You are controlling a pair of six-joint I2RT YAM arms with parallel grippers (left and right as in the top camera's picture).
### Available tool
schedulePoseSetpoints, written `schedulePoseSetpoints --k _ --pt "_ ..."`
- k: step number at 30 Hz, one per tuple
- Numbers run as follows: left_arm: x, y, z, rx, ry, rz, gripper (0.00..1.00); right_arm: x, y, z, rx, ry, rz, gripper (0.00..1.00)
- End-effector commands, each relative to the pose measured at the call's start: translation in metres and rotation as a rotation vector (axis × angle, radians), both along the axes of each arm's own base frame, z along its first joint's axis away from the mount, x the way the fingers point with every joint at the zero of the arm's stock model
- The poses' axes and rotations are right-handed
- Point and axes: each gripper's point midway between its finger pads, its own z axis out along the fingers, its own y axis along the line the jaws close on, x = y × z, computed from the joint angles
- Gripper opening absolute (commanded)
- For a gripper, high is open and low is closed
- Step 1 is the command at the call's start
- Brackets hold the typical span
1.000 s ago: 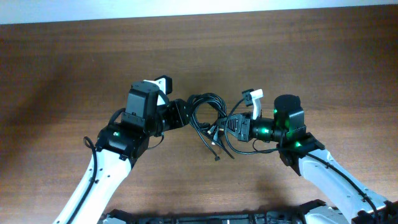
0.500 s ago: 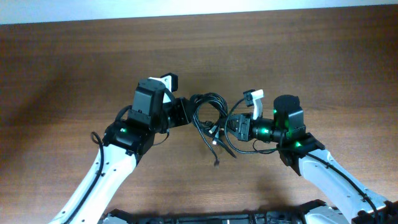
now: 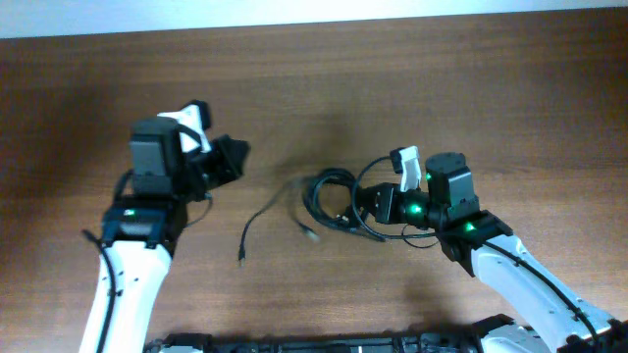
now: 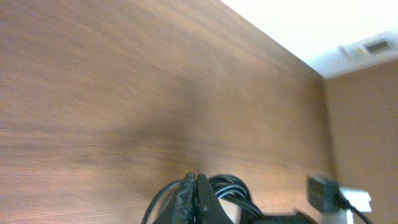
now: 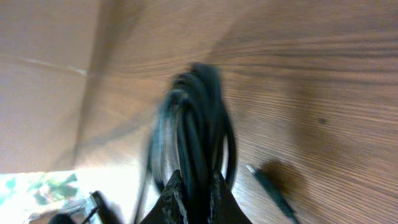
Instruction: Untangle cables
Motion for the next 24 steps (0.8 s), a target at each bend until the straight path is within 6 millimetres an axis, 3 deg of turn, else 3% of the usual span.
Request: schedulePoseSetpoints --k 1,2,5,9,12,13,15,21,22,24 --pt "-0.006 0.02 0.001 0.155 -0.036 -0.025 0.0 0.006 -0.005 0.0 -0.017 -0.017 -0.035 0.04" --pt "-0.008 0.02 -0.002 0.158 -0.019 -0.024 0.03 0.006 -0.005 0.0 -0.017 -0.017 -0.035 0.04" --pt "-0.017 0.018 -0.011 0.145 0.036 -0.041 0.25 0.006 -0.005 0.0 -0.017 -0.016 -0.035 0.04" --pt "-0.034 -0.008 -0.013 0.066 0.08 -0.15 0.47 0.006 -0.003 0.003 -0.005 -0.025 -0.024 0.04" --pt "-0.043 -0.026 -0.015 0.069 0.091 -0.212 0.58 0.001 0.018 0.034 0.123 -0.113 0.102 0.04" --pt "-0.049 -0.039 -0.015 0.071 0.09 -0.255 0.67 -0.002 0.026 0.051 0.198 -0.14 0.151 0.04" --pt "-0.056 -0.054 -0.015 0.074 0.088 -0.307 0.88 0.001 0.03 0.066 0.262 -0.143 0.141 0.04" --pt "-0.063 -0.067 -0.026 0.065 0.16 -0.292 0.99 0.008 0.032 0.085 0.331 -0.156 0.112 0.04" --pt "-0.063 -0.067 -0.03 0.038 0.204 -0.258 0.97 0.008 0.032 0.085 0.331 -0.155 0.112 0.04" --pt "-0.065 -0.077 -0.042 -0.068 0.333 -0.221 0.74 0.008 0.031 0.085 0.33 -0.156 0.111 0.04"
